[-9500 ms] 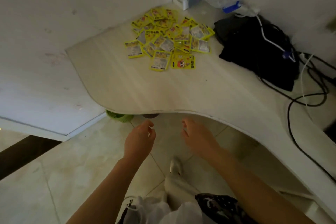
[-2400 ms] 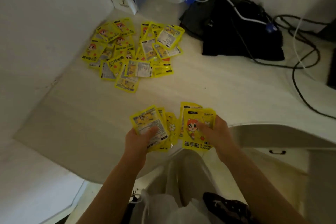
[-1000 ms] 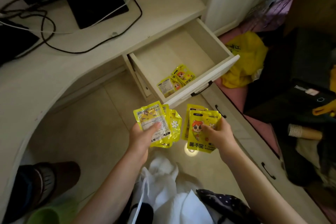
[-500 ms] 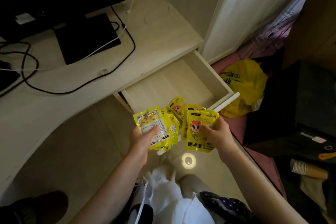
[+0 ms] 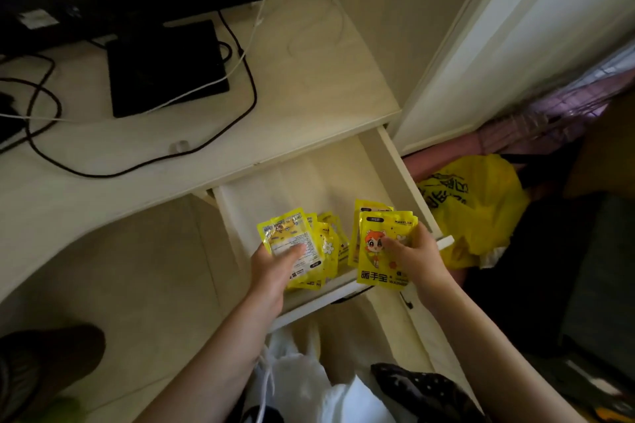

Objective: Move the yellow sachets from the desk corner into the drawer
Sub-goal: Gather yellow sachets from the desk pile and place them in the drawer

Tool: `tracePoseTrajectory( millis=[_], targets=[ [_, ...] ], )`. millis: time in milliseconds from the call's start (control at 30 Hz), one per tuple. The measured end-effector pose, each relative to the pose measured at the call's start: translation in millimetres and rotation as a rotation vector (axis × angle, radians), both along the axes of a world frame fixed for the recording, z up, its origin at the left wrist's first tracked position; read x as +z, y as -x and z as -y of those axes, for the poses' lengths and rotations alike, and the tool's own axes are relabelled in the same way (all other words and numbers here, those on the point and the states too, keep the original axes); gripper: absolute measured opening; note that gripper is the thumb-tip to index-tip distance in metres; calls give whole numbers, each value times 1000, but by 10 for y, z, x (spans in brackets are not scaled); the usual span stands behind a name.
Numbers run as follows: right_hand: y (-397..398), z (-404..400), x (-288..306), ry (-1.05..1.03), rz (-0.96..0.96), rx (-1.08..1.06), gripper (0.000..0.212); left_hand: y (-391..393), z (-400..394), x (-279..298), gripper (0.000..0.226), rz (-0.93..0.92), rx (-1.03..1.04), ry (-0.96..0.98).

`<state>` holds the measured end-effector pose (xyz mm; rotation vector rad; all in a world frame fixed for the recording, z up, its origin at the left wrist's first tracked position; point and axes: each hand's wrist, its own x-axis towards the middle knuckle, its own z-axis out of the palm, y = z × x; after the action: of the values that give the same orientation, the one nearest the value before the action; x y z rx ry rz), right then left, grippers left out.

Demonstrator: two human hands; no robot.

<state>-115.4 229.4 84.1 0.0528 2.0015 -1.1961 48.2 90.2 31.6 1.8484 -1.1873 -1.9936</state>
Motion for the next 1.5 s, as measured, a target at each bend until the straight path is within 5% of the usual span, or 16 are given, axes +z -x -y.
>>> tracePoseTrajectory(
  millis=[133, 267, 467, 567, 700, 933, 1167, 1500],
  targets=[
    [428, 59, -116, -23, 13, 131, 21, 281, -142, -83, 44, 31, 128, -56],
    [723, 210, -306, -87, 23, 278, 21, 438, -255, -555, 91, 66, 198, -90],
    [985, 442, -717, -220, -20, 481, 28, 748, -274, -975, 113, 172, 249, -144],
    [1076, 487, -970, -310, -58, 559, 27, 1020, -274, -771, 68, 212, 255, -173],
    [1121, 518, -1147, -320, -4, 598, 9, 1139, -337, -989, 67, 269, 238, -200],
    [1140, 524, -1377, -392, 27, 727, 26, 1050, -365, -1164, 26, 391, 4, -129],
    [1161, 426, -1334, -566, -30, 774, 33, 870, -274, -1074, 34, 479, -251, 33],
    [1082, 337, -907, -498, -168, 902, 32, 426, -268, -679, 14, 505, -227, 211]
  ],
)
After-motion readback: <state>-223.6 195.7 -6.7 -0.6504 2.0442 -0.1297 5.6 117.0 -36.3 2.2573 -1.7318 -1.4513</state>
